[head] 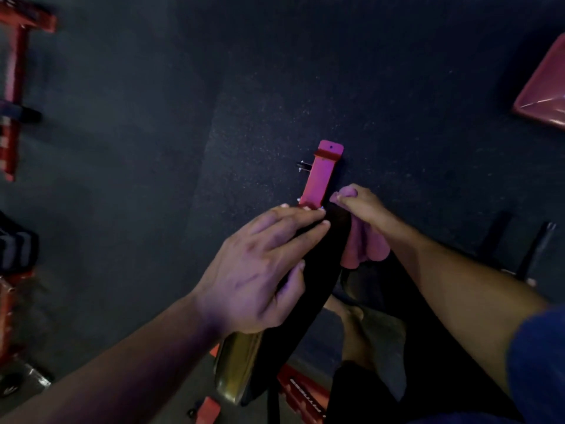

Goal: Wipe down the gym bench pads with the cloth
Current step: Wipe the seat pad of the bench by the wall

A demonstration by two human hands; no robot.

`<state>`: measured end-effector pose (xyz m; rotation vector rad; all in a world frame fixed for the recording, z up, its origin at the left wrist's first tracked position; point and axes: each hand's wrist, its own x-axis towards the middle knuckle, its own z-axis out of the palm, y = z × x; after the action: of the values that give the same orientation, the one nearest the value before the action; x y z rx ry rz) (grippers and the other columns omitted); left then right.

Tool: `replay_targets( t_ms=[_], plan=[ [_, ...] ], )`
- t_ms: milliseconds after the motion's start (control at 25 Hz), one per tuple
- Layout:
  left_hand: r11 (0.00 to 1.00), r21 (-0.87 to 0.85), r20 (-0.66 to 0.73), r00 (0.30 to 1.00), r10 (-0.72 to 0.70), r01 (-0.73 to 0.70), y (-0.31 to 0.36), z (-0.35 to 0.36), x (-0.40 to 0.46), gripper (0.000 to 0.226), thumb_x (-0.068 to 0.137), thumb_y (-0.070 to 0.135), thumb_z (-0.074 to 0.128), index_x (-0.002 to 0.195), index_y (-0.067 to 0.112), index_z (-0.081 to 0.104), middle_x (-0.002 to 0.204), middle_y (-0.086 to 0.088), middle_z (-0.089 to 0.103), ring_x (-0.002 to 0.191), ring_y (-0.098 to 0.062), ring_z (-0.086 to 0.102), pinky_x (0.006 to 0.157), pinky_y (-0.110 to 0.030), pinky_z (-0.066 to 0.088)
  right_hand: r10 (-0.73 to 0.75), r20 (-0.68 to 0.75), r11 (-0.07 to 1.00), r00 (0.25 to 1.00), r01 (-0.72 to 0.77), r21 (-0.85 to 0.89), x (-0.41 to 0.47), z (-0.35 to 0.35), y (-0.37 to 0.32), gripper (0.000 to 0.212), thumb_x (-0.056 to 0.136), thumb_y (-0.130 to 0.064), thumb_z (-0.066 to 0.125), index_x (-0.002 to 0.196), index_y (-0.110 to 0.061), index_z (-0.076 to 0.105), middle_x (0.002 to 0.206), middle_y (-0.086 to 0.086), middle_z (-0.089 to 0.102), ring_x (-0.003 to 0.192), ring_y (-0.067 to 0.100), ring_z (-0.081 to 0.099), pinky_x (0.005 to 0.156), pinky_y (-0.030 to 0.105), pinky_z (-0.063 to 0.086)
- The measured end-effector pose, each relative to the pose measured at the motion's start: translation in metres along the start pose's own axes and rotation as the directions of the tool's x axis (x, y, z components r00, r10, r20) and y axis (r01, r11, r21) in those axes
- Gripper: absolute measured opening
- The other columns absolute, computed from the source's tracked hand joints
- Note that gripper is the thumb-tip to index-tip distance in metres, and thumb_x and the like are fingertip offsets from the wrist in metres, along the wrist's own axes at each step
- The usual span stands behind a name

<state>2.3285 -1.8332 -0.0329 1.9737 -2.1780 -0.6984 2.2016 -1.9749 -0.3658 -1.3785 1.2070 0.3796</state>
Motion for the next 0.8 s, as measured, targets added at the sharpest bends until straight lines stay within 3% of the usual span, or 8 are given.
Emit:
replay_targets(
  t_ms=[80,200,320,400,480,560,680,800],
  plan=[
    [1.000,-0.008,0.013,1.000,-0.019,0.019,0.001,0.000,0.002,0.051,0.099,0.021,0.041,0.144,0.001,0.058,0.151,-0.014,0.054,0.140,-0.029,0.052,0.120,-0.046,0.036,0.084,0.003,0.992,0.996,-0.083,0.092,0.007,0.006,0.002,0.014,0.095,-0.024,0.066,0.099,-0.012,0.072,0.103,0.010,0.070,0.093,0.020,0.068,0.079,0.028,0.053],
    [1.000,-0.007,0.024,1.000,-0.004,0.004,0.006,-0.001,0.001,0.051,0.098,0.019,0.042,0.143,0.000,0.058,0.151,-0.015,0.054,0.140,-0.029,0.052,0.120,-0.047,0.037,0.113,0.037,0.986,0.993,-0.116,0.121,0.018,0.005,-0.004,0.018,0.098,-0.016,0.060,0.080,-0.014,0.063,0.087,0.007,0.064,0.068,0.008,0.067,0.057,0.016,0.046],
    [1.000,-0.001,0.009,1.000,0.010,-0.010,0.000,-0.004,0.000,0.051,0.098,0.018,0.042,0.142,0.000,0.059,0.150,-0.016,0.054,0.140,-0.029,0.052,0.121,-0.045,0.035,0.153,-0.045,0.987,0.987,-0.150,0.065,0.025,0.008,-0.002,0.019,0.083,-0.029,0.065,0.077,-0.011,0.069,0.086,0.010,0.070,0.081,0.026,0.067,0.068,0.030,0.048],
    [1.000,-0.014,0.014,1.000,0.012,-0.012,0.001,-0.002,0.002,0.050,0.098,0.017,0.041,0.142,0.000,0.059,0.150,-0.016,0.054,0.140,-0.029,0.052,0.122,-0.044,0.035,0.133,-0.077,0.987,0.988,-0.126,0.095,0.016,0.010,0.005,0.019,0.087,-0.028,0.067,0.079,-0.011,0.072,0.089,0.011,0.070,0.085,0.026,0.065,0.073,0.035,0.049],
    [1.000,0.000,0.018,1.000,0.005,-0.005,0.003,-0.001,0.000,0.050,0.099,0.017,0.041,0.143,0.000,0.059,0.150,-0.016,0.054,0.140,-0.029,0.052,0.121,-0.046,0.036,0.157,-0.073,0.977,0.985,-0.145,0.154,0.012,0.003,0.010,0.018,0.091,-0.028,0.070,0.094,-0.011,0.076,0.098,0.011,0.069,0.095,0.025,0.065,0.082,0.036,0.051],
    [1.000,0.024,0.037,0.999,0.019,-0.020,0.004,-0.005,-0.001,0.049,0.099,0.018,0.041,0.142,0.001,0.059,0.151,-0.015,0.054,0.140,-0.029,0.052,0.120,-0.049,0.036,0.177,-0.086,0.961,0.980,-0.154,0.230,0.014,-0.006,0.015,0.026,0.083,-0.040,0.072,0.093,-0.015,0.074,0.100,0.010,0.073,0.097,0.026,0.069,0.078,0.032,0.050],
    [0.971,0.142,0.092,0.979,0.181,-0.193,0.003,-0.005,-0.001,0.047,0.098,0.019,0.042,0.136,0.006,0.067,0.149,-0.011,0.058,0.143,-0.026,0.051,0.125,-0.055,0.026,0.264,-0.200,0.891,0.944,-0.160,0.425,0.018,-0.008,0.037,0.054,0.071,-0.058,0.068,0.106,-0.017,0.069,0.101,0.003,0.072,0.093,0.024,0.069,0.079,0.031,0.053],
    [0.931,0.196,0.156,0.947,0.280,-0.307,0.004,-0.008,0.001,0.045,0.101,0.023,0.039,0.129,0.011,0.073,0.142,-0.002,0.065,0.139,-0.021,0.055,0.124,-0.056,0.029,0.177,-0.223,0.804,0.959,-0.010,0.595,-0.021,0.010,0.049,0.037,0.088,-0.042,0.069,0.115,-0.017,0.066,0.107,0.001,0.069,0.102,0.022,0.066,0.083,0.028,0.051]
  ],
)
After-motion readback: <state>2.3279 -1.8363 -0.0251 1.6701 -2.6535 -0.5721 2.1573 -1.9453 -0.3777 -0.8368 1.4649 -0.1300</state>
